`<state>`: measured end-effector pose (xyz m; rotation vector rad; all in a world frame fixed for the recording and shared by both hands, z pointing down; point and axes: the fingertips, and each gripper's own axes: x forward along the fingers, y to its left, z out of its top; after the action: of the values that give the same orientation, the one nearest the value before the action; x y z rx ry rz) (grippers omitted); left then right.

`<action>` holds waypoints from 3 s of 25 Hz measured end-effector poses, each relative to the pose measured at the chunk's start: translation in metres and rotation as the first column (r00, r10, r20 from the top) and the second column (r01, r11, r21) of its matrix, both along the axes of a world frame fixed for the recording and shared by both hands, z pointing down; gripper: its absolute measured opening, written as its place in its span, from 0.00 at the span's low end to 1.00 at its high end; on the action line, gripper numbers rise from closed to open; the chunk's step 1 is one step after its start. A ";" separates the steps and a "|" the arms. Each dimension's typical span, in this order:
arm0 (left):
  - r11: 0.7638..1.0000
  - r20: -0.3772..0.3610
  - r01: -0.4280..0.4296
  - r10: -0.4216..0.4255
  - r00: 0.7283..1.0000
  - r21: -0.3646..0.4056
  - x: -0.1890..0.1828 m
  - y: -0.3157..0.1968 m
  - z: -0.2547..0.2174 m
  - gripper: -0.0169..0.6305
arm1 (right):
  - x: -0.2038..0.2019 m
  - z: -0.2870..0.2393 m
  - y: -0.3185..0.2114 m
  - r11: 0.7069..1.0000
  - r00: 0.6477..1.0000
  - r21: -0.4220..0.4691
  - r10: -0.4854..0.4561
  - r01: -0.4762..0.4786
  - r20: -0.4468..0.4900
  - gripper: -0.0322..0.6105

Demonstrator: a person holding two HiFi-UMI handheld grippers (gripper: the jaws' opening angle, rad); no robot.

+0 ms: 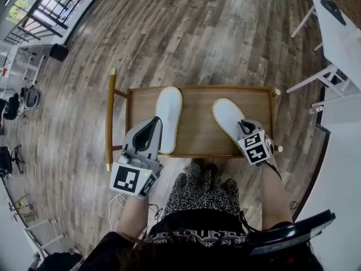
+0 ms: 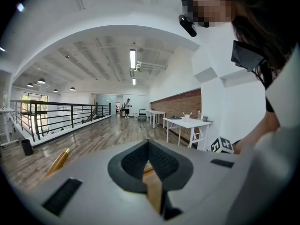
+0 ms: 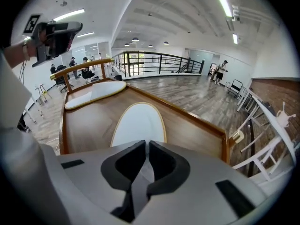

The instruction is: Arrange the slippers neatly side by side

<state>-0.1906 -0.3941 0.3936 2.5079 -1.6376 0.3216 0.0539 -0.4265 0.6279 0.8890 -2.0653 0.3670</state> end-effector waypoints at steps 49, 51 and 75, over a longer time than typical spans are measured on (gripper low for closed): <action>0.991 -0.058 0.131 -0.133 0.989 -0.041 -0.048 0.011 0.032 0.01 | -0.121 -0.082 0.002 0.974 0.946 0.069 0.190 -0.214 0.263 0.20; 0.992 -0.043 0.112 -0.115 0.992 -0.051 -0.047 0.006 0.050 0.01 | -0.141 -0.085 0.006 0.980 0.947 0.070 0.161 -0.187 0.279 0.20; 0.819 0.172 0.069 0.036 0.984 -0.569 -0.010 -0.036 0.248 0.09 | -0.078 -0.095 0.008 0.934 0.922 0.119 0.303 -0.338 0.240 0.20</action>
<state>-0.2004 -0.4300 0.6419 2.0426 -1.3408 0.9098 -0.0239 -0.4182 0.5333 1.3454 -2.1702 0.5000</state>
